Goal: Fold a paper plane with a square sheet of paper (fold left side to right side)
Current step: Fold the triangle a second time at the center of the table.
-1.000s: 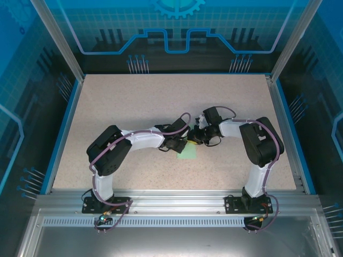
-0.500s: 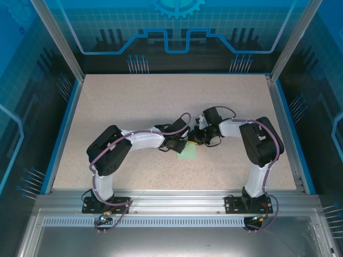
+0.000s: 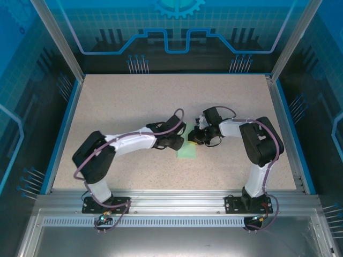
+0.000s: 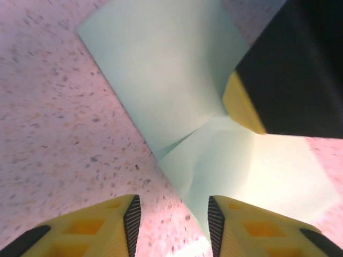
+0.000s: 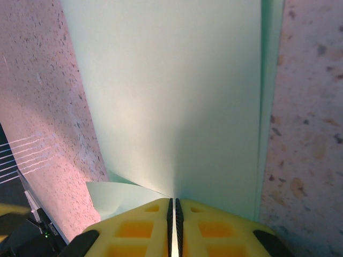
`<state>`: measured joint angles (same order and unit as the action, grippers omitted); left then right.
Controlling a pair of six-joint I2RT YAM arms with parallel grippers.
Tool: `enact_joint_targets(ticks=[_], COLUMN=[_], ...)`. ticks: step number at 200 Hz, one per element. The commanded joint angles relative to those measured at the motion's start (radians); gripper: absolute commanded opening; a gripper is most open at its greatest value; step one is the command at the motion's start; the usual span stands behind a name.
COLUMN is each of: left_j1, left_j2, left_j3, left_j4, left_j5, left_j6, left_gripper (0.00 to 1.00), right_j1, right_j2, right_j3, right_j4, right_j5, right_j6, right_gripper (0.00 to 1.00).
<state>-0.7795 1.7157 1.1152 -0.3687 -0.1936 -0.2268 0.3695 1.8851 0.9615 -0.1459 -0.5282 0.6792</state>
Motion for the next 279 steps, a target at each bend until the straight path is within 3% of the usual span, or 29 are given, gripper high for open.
enact_joint_targets(ticks=[1, 45, 127, 279], left_j1=[0.008, -0.004, -0.01, -0.008], left_j2=[-0.111, -0.165, 0.027, 0.075], left_j3=[-0.052, -0.176, -0.125, -0.191], left_j4=[-0.026, 0.183, 0.274, 0.255], left_j5=[0.052, 0.348, 0.49, 0.4], left_j6=[-0.039, -0.124, -0.148, -0.149], left_gripper=[0.45, 0.46, 0.46, 0.45], right_j1=[-0.015, -0.016, -0.015, -0.015], right_j2=[0.046, 0.049, 0.049, 0.053], right_j3=[-0.012, -0.009, -0.001, 0.008], right_j4=[-0.069, -0.067, -0.083, -0.107], right_j5=[0.068, 0.062, 0.06, 0.064], right_j6=[-0.02, -0.022, -0.027, -0.041], right_gripper=[0.13, 0.13, 0.14, 0.14])
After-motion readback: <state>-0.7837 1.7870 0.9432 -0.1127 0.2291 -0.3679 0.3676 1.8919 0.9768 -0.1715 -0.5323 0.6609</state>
